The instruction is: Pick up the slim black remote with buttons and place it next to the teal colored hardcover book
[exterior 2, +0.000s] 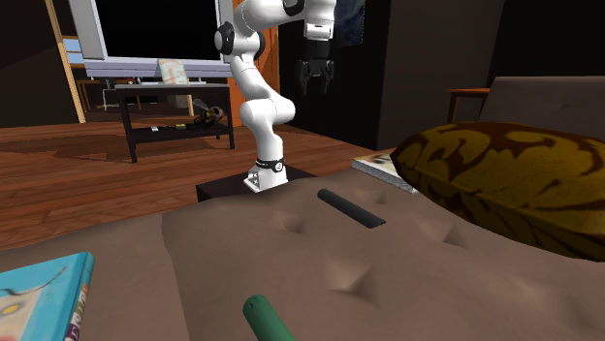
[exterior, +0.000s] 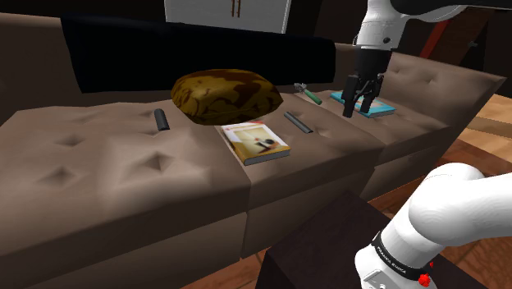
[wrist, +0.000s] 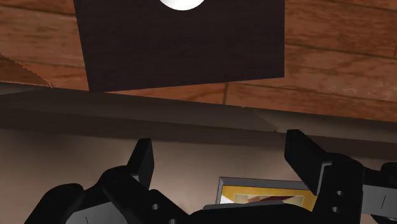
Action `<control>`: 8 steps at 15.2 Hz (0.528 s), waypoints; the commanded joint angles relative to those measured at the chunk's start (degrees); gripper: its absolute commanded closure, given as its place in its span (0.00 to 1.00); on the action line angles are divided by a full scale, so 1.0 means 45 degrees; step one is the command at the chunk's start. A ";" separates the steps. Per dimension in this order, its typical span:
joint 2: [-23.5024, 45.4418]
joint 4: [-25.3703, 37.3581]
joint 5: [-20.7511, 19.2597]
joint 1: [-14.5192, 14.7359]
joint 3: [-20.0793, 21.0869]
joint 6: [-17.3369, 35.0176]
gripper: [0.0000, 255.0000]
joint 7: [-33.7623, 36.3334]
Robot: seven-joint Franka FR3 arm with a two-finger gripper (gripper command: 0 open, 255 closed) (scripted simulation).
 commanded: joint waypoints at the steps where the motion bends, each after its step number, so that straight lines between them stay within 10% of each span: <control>1: 0.0000 0.0000 0.0000 0.0000 0.0000 0.0000 0.00 0.0000; 8: 0.3072 0.0762 -0.0473 -0.0338 -0.0806 0.2124 0.00 -0.0568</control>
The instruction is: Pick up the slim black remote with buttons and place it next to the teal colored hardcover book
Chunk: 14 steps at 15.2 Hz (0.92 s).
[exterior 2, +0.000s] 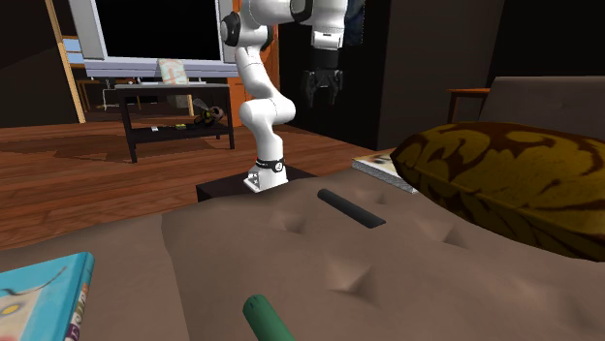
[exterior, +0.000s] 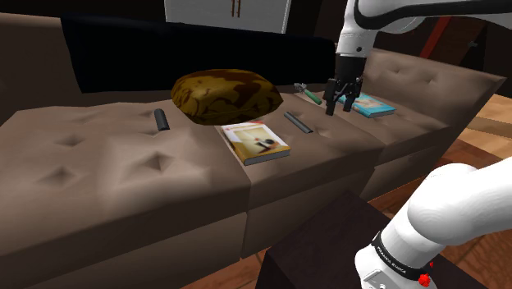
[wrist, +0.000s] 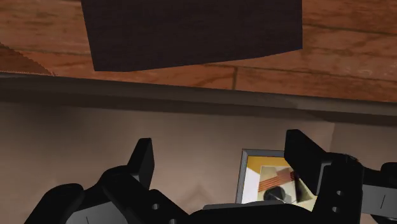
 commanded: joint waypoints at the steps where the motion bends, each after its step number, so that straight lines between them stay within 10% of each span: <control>1: 0.0860 0.0197 -0.0109 -0.0099 -0.0242 0.0622 0.00 -0.0180; 14: 0.7179 0.3894 0.0188 -0.0624 -0.1493 0.2864 0.00 -0.1341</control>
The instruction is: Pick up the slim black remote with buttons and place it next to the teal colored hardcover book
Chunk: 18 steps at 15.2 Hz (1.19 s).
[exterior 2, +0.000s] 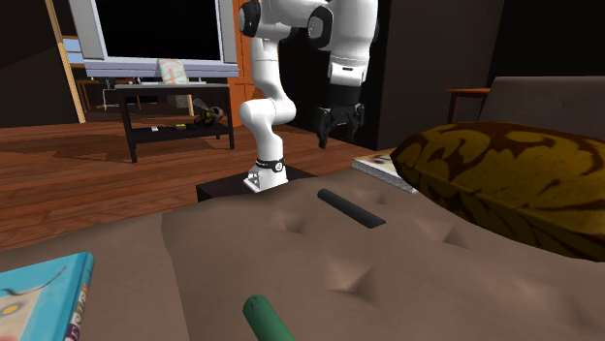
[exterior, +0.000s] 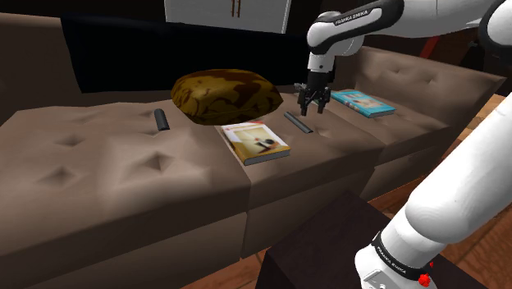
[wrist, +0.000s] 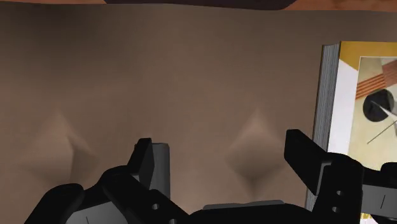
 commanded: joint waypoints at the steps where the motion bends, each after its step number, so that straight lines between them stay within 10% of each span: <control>1: 0.1001 0.0792 0.0122 -0.0150 -0.0192 0.0137 0.00 -0.0268; 11: 0.5992 0.5555 0.1088 -0.1047 -0.0540 -0.0014 0.00 -0.1062; 18: 0.6081 0.4474 0.1135 -0.1018 -0.0505 0.1153 0.00 -0.1101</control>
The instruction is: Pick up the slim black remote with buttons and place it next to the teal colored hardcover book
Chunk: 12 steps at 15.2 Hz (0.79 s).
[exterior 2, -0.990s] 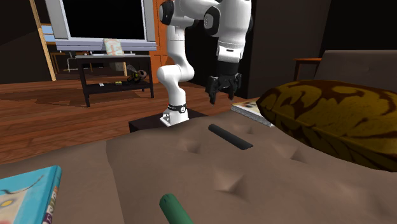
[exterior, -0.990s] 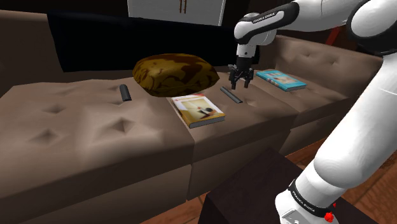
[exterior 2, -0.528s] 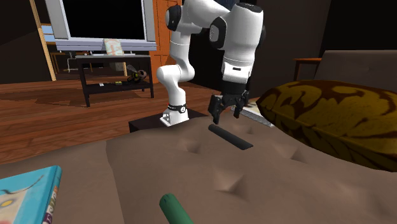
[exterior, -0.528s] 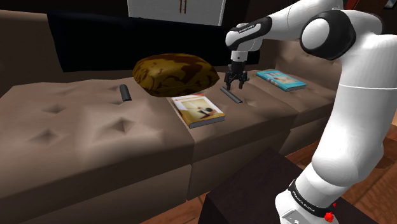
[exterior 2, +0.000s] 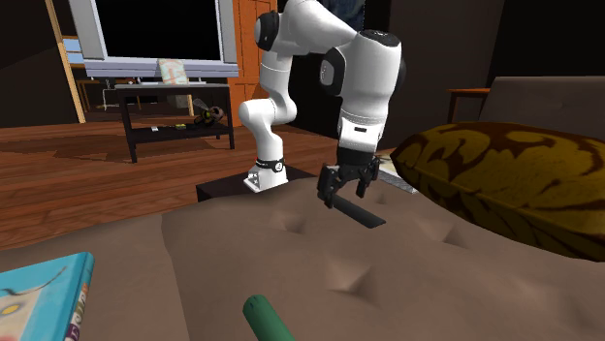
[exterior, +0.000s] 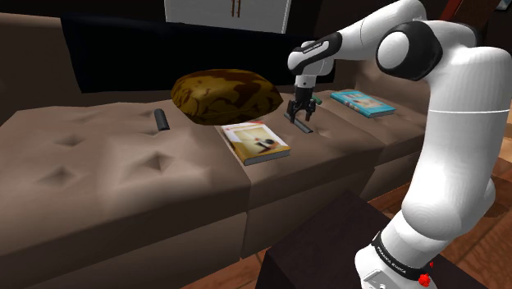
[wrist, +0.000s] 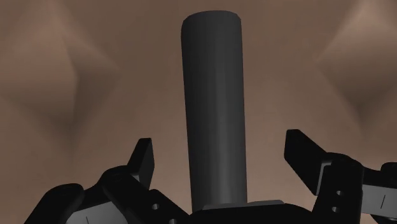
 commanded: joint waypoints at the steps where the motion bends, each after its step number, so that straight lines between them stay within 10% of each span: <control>1: 0.0059 -0.0177 0.0020 0.0004 0.0011 0.0238 0.00 -0.0007; 8: 0.0061 -0.0172 0.0020 0.0004 0.0012 0.0234 0.00 -0.0008; 9: 0.0061 -0.0172 0.0020 0.0004 0.0012 0.0234 1.00 -0.0008; 12: 0.0056 -0.0159 0.0019 -0.0011 0.0004 0.0219 1.00 -0.0031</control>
